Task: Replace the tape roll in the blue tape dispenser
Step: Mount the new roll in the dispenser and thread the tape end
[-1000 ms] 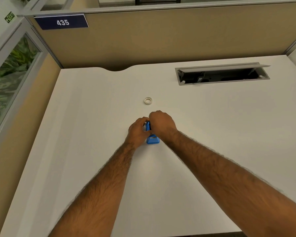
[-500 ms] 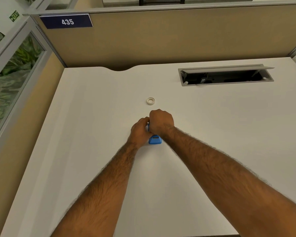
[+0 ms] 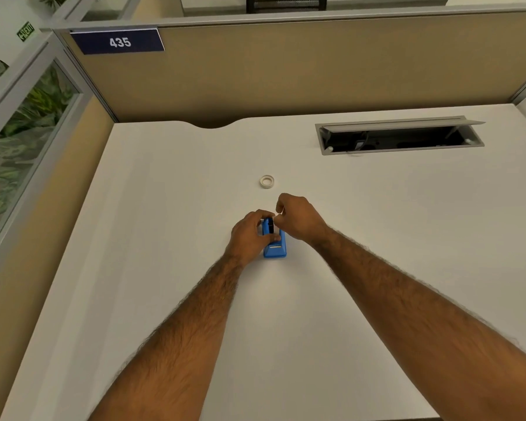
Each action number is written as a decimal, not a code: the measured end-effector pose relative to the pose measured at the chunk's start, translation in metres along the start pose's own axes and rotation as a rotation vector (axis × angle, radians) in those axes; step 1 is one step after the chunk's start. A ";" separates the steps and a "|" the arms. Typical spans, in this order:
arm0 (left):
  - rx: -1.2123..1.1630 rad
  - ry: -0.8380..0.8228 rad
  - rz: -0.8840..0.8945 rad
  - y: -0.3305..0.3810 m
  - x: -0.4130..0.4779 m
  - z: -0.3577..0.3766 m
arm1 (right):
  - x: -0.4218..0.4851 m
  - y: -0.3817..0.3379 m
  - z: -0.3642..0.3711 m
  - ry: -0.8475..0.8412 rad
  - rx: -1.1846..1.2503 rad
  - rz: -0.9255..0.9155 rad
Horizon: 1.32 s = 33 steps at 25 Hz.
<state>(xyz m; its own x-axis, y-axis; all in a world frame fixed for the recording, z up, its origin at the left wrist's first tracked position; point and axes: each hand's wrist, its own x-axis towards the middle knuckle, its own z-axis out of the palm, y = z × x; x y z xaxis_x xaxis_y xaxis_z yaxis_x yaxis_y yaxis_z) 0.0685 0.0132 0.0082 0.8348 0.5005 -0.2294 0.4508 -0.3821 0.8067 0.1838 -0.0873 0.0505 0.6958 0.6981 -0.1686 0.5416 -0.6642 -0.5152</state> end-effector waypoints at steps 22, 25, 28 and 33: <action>-0.015 -0.037 -0.023 0.002 -0.001 -0.003 | -0.011 -0.008 0.009 0.043 -0.211 -0.060; -0.044 -0.101 -0.036 0.001 -0.003 -0.012 | -0.015 -0.007 0.009 0.025 -0.243 -0.070; -0.044 -0.148 -0.011 -0.003 -0.005 -0.023 | -0.020 -0.005 0.012 0.024 -0.267 -0.112; -0.074 -0.118 0.052 -0.006 -0.010 -0.023 | -0.026 -0.005 0.016 0.027 -0.261 -0.137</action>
<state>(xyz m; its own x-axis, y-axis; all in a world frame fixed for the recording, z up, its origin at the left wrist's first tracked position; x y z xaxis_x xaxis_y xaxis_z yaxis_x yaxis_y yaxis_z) 0.0503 0.0290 0.0181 0.8899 0.3848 -0.2452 0.3849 -0.3447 0.8561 0.1551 -0.0977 0.0444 0.6185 0.7808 -0.0883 0.7318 -0.6133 -0.2973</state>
